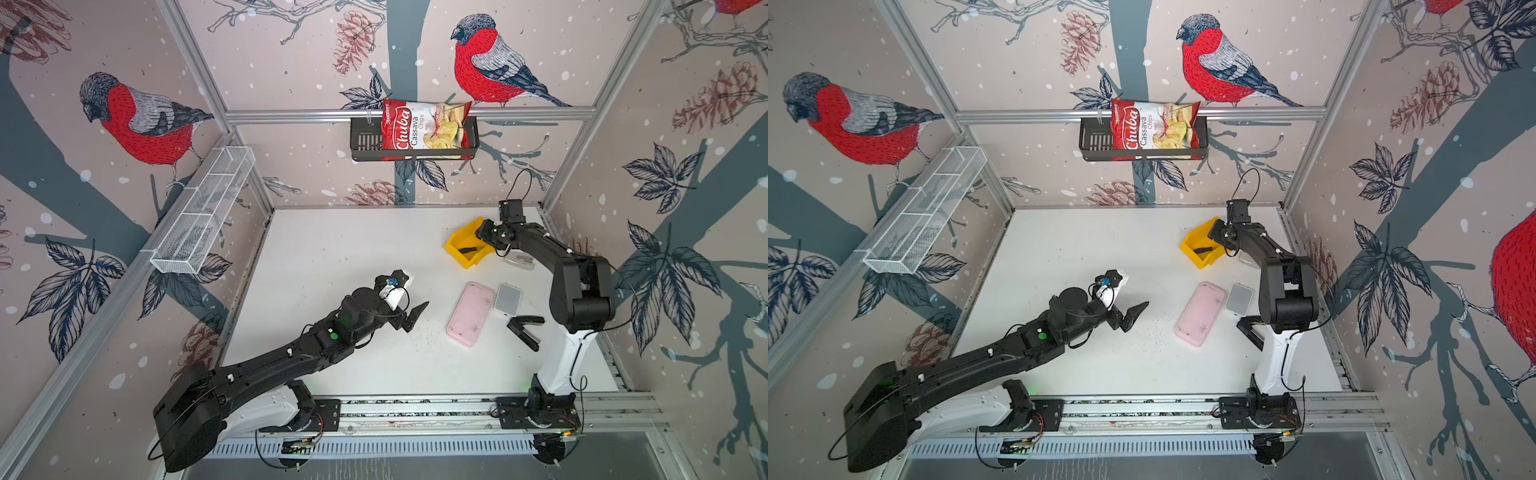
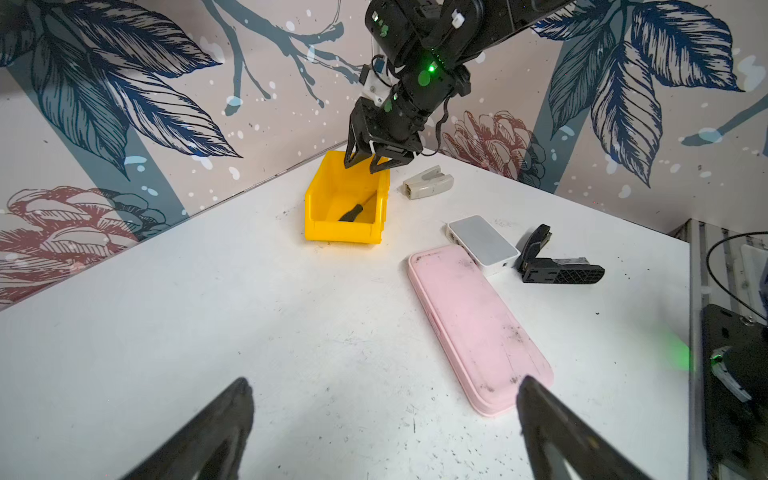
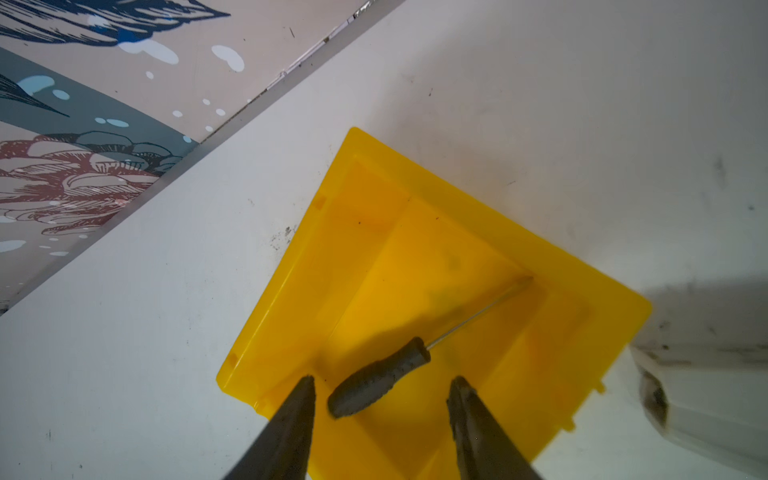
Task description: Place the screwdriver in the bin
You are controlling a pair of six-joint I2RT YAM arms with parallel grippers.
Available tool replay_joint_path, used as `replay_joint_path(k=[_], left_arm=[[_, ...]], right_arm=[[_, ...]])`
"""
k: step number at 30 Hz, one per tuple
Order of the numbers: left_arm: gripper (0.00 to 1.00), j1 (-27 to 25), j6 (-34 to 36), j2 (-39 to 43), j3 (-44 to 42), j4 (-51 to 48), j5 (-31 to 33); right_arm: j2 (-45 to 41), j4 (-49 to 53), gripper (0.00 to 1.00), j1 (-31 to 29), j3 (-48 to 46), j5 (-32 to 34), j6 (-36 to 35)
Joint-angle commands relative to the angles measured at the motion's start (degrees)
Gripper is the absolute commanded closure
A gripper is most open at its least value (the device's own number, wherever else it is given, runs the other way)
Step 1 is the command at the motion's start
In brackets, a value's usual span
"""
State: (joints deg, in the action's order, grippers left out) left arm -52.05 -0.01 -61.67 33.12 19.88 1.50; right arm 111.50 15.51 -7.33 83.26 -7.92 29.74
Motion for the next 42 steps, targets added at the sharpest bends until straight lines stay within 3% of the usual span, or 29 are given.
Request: replay_joint_path(k=[1,10,18,26,34,42], left_arm=[[0.02,0.0,-0.6,0.7,-0.6,0.7,1.8],[0.02,2.9,-0.5,3.5,-1.7,-1.7,5.7],[0.02,10.1,2.5,7.3,-3.4,-2.9,5.8],[0.04,21.1,5.7,9.9,-7.5,-0.3,4.9],[0.03,33.5,6.5,7.8,-15.2,12.0,4.2],[0.03,44.4,4.4,-0.8,-25.0,36.2,8.6]], right_arm=[[-2.0,-1.1,0.39,0.1,-0.8,1.2,-1.5],[-12.0,-9.1,0.13,0.2,-9.1,0.7,-6.2],[-26.5,-20.7,0.00,0.3,-23.1,3.1,-12.8],[-43.5,-37.5,0.00,0.4,-42.1,9.3,-19.8],[-49.8,-48.3,0.00,1.5,-55.6,12.0,-23.8],[-44.4,-64.7,0.00,2.0,-65.7,16.6,-30.2]])
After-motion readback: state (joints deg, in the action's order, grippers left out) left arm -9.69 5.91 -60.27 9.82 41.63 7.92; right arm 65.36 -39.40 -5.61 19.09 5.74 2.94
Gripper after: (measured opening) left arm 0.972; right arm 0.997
